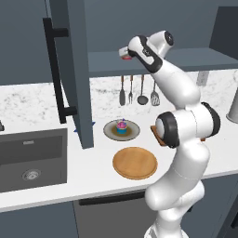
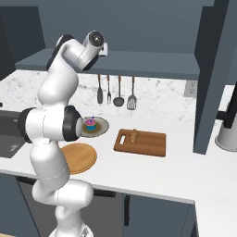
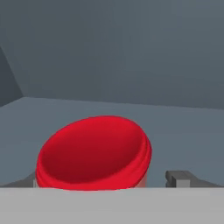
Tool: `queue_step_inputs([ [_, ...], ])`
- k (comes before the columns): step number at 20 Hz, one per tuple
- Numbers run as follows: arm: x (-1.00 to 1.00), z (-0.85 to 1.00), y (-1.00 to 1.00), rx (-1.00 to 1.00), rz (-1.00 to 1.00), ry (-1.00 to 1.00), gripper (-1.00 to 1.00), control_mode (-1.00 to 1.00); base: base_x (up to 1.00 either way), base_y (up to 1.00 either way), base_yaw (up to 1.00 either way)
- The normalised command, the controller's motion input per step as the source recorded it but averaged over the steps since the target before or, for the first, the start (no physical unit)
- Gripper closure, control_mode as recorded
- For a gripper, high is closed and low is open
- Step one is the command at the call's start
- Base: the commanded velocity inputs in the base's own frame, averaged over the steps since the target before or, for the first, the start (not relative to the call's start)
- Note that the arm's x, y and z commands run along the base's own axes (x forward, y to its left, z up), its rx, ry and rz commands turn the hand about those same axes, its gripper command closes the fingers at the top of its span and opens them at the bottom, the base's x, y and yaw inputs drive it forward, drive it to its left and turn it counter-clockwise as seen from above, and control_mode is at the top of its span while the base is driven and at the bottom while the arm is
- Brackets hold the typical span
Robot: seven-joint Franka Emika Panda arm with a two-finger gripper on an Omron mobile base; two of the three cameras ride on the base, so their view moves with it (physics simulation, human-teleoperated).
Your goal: From the different types of pastries on the counter, select a croissant and place it on the cutting board. Then retrieve a jar of jam from the cabinet and place it alongside the croissant on the cutting board.
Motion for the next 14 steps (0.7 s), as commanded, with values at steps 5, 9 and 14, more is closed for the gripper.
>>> queue_step_inputs([
  [5,0.36,-0.18,0.29,-0.01,-0.03,0.08,1.0,-1.0,0.0,0.0,0.0],
  [9,-0.09,0.0,-0.07,-0.03,0.04,-0.12,1.0,-1.0,0.0,0.0,0.0],
  [14,-0.98,0.0,-0.77,-0.02,0.14,-0.44,1.0,-1.0,0.0,0.0,0.0],
])
